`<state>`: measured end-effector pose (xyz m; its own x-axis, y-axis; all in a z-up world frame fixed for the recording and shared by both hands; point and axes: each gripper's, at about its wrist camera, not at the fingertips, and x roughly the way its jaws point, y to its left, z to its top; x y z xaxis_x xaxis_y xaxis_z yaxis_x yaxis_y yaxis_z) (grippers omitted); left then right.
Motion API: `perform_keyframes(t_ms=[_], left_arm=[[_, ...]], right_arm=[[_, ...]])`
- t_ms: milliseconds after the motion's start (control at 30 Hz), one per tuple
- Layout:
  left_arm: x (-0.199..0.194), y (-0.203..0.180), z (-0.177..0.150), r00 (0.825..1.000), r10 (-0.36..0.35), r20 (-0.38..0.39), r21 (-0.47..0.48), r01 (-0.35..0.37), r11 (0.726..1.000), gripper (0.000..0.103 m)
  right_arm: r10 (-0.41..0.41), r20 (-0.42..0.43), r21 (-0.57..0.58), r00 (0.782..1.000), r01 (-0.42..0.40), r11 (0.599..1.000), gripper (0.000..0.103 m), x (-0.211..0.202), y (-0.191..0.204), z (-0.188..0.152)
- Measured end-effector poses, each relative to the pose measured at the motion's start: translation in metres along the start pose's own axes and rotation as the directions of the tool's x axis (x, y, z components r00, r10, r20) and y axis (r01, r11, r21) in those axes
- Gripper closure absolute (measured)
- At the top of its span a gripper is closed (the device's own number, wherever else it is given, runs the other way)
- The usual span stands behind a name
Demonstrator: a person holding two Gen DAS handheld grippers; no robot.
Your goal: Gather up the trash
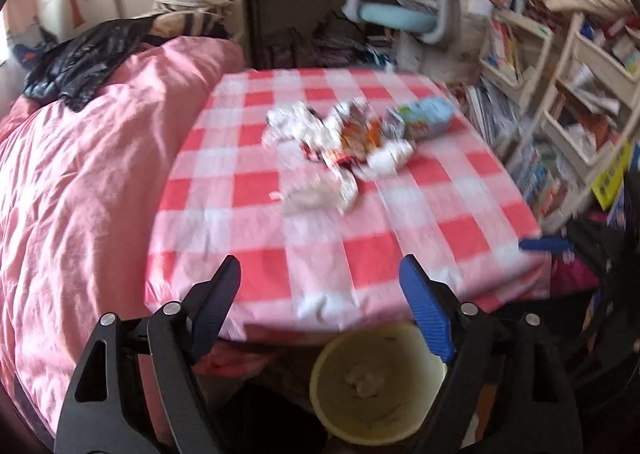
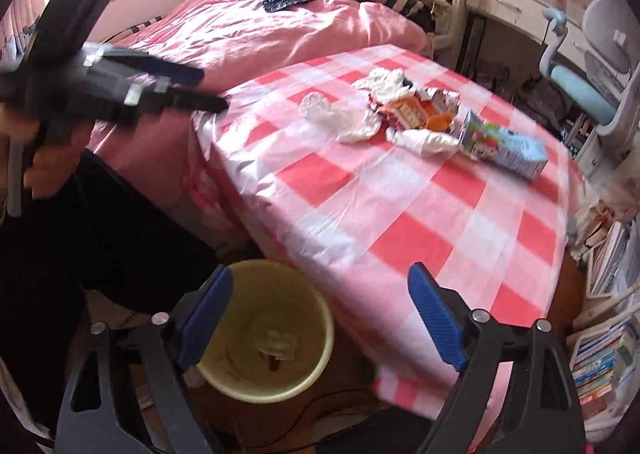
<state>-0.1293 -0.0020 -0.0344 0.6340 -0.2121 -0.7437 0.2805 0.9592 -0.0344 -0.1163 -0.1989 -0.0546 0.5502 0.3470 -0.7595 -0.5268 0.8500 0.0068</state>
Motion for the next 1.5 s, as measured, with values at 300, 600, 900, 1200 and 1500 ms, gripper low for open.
perform_keyframes(t_ms=[300,600,900,1200,1500], left_arm=[[0.02,0.014,0.103,0.971,0.094,0.219,-0.131,-0.066,0.989,0.01],[0.074,0.031,0.096,0.968,0.233,0.089,-0.184,-0.214,0.959,0.007],[0.087,0.028,0.097,0.965,0.246,0.093,-0.146,-0.231,0.962,0.007],[0.093,0.02,0.099,0.967,0.242,0.084,-0.098,-0.234,0.967,0.007],[0.09,0.024,0.101,0.967,0.234,0.096,-0.11,-0.224,0.968,0.007]], right_arm=[[-0.099,0.094,0.108,0.991,0.089,0.99,0.012,0.009,-0.017,0.017],[-0.133,0.149,0.125,0.98,0.115,0.985,0.011,0.015,-0.019,0.028],[-0.132,0.17,0.119,0.977,0.112,0.986,0.009,0.017,-0.022,0.033],[-0.138,0.186,0.138,0.973,0.113,0.984,0.009,0.016,-0.028,0.034],[-0.141,0.175,0.121,0.974,0.121,0.985,0.009,0.02,-0.026,0.035]])
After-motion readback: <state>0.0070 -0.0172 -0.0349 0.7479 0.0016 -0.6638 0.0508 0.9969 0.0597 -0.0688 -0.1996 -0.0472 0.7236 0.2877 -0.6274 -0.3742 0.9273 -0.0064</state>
